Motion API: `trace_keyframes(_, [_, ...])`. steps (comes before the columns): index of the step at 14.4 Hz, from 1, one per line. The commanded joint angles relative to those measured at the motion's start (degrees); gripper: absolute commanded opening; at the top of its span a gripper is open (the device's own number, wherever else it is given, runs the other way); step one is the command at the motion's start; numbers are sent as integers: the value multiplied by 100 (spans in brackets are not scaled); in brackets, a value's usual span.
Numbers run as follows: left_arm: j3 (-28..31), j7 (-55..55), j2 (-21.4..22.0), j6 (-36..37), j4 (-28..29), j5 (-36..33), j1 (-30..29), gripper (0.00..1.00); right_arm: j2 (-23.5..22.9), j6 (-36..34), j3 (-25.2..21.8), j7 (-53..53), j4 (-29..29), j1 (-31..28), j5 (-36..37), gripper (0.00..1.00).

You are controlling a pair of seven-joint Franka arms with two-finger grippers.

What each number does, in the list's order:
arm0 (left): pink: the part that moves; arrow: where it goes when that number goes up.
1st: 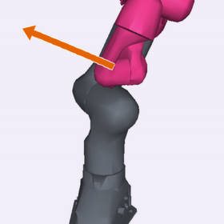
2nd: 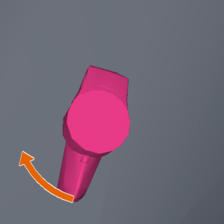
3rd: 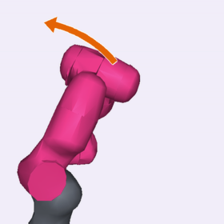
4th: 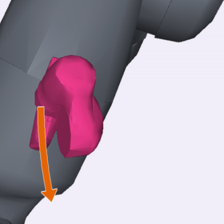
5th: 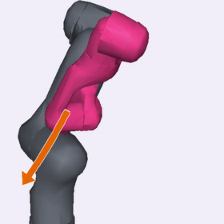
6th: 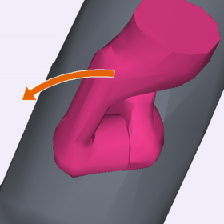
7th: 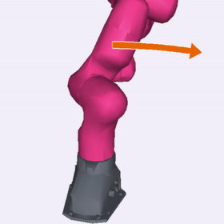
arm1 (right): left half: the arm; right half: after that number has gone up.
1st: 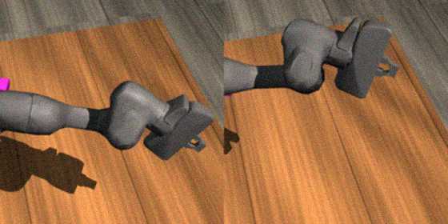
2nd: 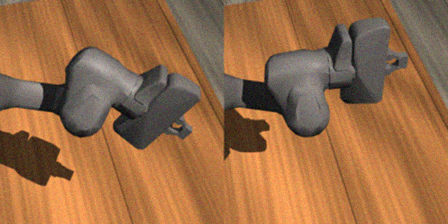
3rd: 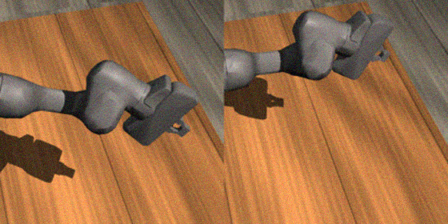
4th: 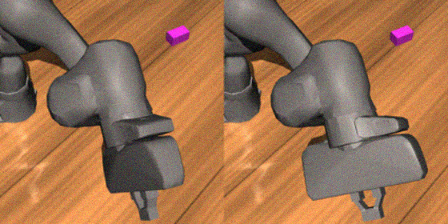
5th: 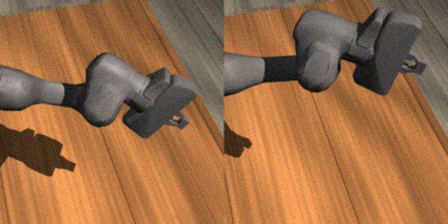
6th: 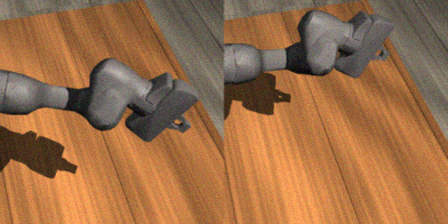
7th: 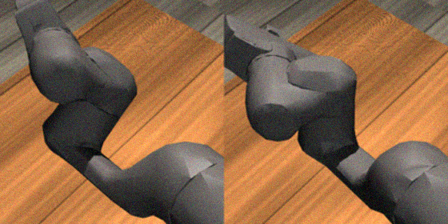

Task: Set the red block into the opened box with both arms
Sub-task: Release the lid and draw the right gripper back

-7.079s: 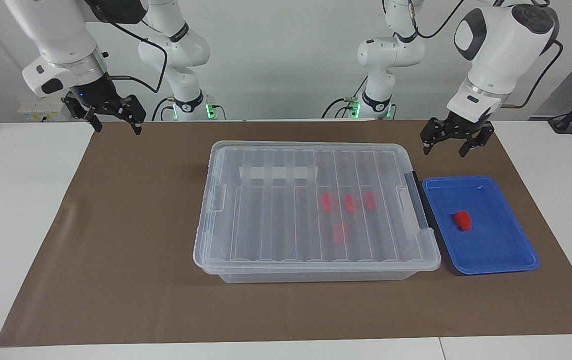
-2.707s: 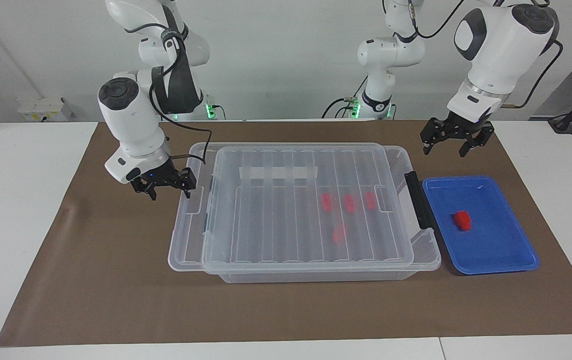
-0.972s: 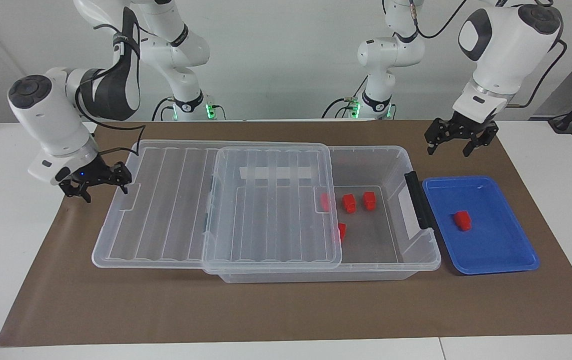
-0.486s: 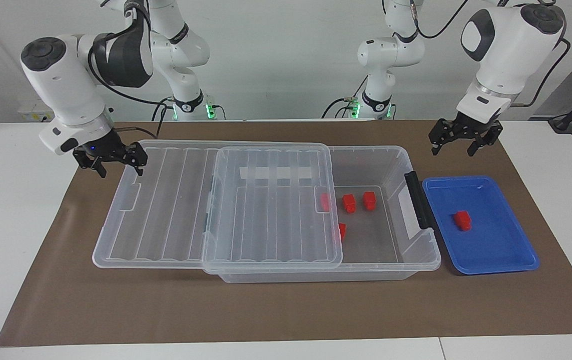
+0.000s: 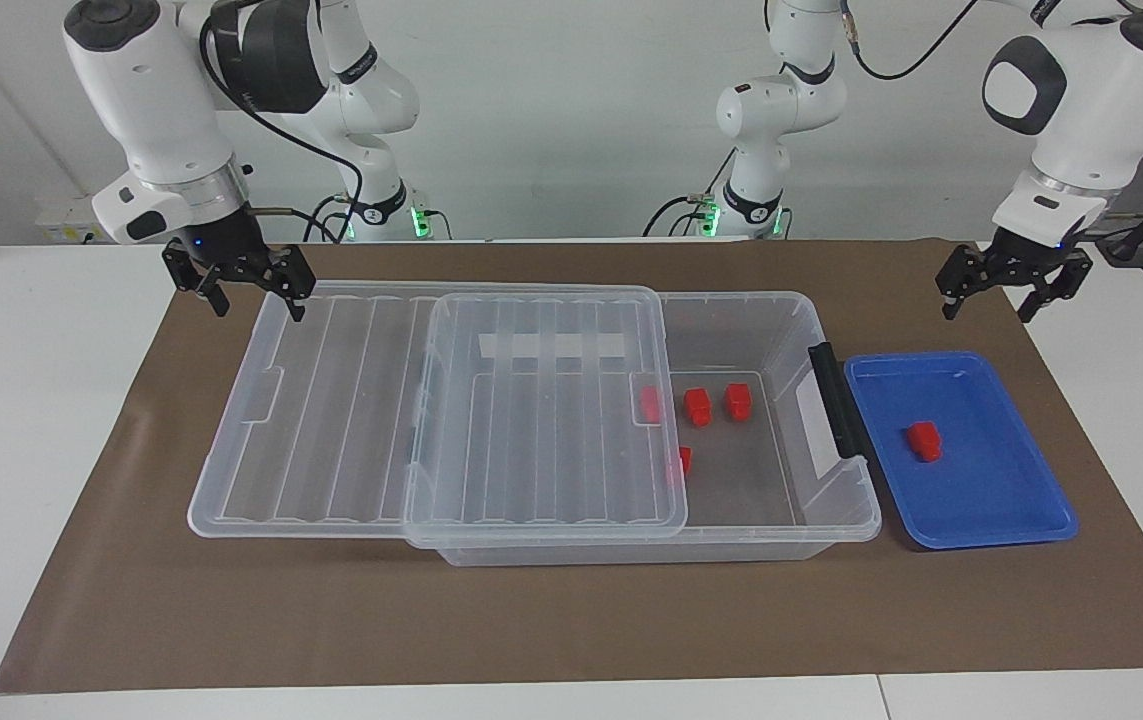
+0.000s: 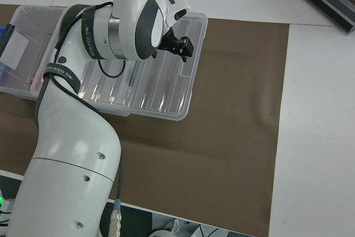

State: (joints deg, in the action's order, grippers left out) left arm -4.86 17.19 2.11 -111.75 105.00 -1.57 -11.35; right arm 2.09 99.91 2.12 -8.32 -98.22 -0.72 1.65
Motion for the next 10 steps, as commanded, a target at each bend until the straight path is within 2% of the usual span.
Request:
trace_keyframes(1, [-59,-345,-156,-610,381,-71,-16,100,-33,-541,70,-153,522,-130,-42,100])
trace_keyframes(4, [-67,-1191,-587,-1128,460,-71,46,100,-59,-920,70,-153,822,-139,-42,100])
trace_keyframes(7, [-59,-1192,-685,-1901,1003,-71,-25,100,-59,-1000,70,-153,831,-104,-42,100])
trace_keyframes(10, [-59,-1192,-930,-2149,1102,-71,-130,100,-7,-1000,70,-153,717,-104,-42,100])
